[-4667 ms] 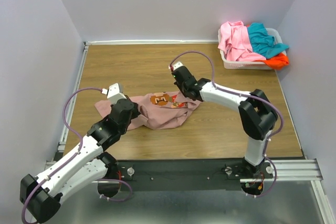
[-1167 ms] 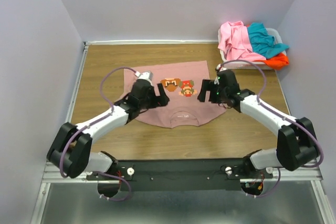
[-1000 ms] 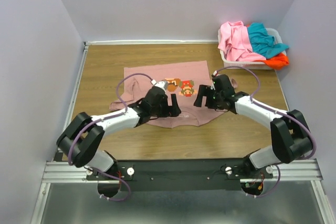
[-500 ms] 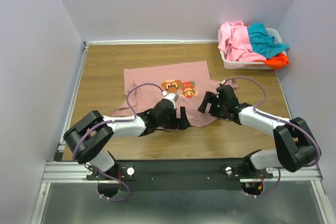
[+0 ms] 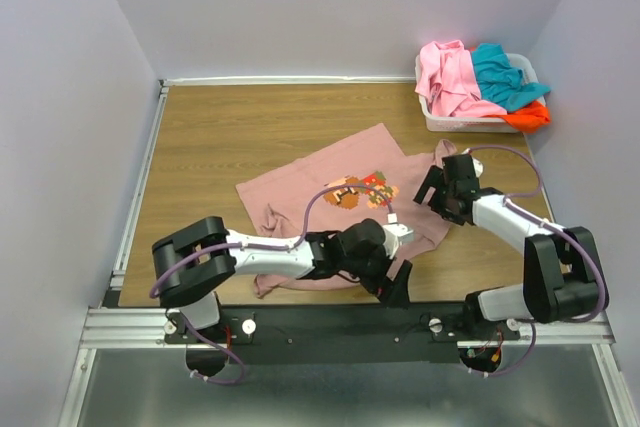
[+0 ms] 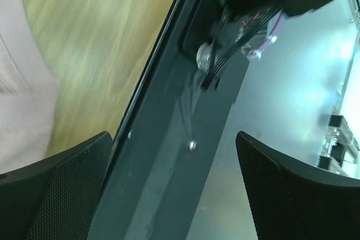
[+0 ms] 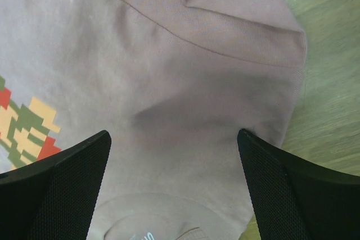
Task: Fold and stack the t-shirts
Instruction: Flatten the tshirt out
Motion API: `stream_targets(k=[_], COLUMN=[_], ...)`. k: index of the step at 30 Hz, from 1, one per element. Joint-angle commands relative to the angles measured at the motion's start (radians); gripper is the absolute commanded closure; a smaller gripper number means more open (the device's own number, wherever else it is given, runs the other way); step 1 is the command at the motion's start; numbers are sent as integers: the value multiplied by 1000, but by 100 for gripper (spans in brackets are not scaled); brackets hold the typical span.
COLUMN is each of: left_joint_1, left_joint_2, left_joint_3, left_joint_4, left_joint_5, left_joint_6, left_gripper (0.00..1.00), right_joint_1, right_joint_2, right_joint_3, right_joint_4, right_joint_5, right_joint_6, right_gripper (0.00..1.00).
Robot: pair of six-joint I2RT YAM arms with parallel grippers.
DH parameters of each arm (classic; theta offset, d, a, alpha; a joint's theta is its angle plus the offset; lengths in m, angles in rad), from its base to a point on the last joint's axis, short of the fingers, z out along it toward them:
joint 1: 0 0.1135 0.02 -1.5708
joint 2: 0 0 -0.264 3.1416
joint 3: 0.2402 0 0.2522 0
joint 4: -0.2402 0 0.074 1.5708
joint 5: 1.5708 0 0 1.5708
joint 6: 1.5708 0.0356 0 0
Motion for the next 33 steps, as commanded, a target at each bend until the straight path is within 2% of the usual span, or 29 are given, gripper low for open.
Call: stream_targets(k=[1,2,5,7,8,9,12,14,15,18,20,22,27,33], left_joint_1=[25,37,155,241,334,382,567,659,742,836,851,851,859,867], left_joint_2=[-7,-45,-130,-243,-313,-346,-427,-437,-425,-338,-274,-175,-35,-32], left_joint_3=[119,128,98,62,23,6,-57,-96,-119,-104,-58,-29,-18,-96], left_joint_4=[-116,-147,-179,-184,-219,-237,-283,-236,-219,-149,-112,-116,-115,-112], left_joint_5=[-31,-86,-134,-241,-351,-420,-565,-556,-508,-397,-288,-262,-265,-297], left_joint_6=[117,123,130,114,90,65,18,21,24,57,91,99,87,84], left_gripper=[1,2,2,2,2,1,1,2,1,2,2,2,2,2], right_joint_1=[-5,-5,-1,17,35,43,69,83,91,98,100,103,126,182], right_joint_2=[58,61,56,38,4,-11,-60,-62,-59,-36,-19,10,146,405], right_joint_3=[67,90,125,139,139,139,117,84,70,41,51,70,181,358], right_joint_4=[-69,-69,-73,-89,-98,-109,-138,-156,-158,-156,-156,-149,-146,-144], right_joint_5=[71,68,43,72,87,103,124,111,104,97,107,103,101,135], right_joint_6=[-63,-86,-126,-134,-128,-118,-74,-28,-13,15,20,15,-51,-114], right_gripper=[0,0,0,0,0,0,0,0,0,0,0,0,0,0])
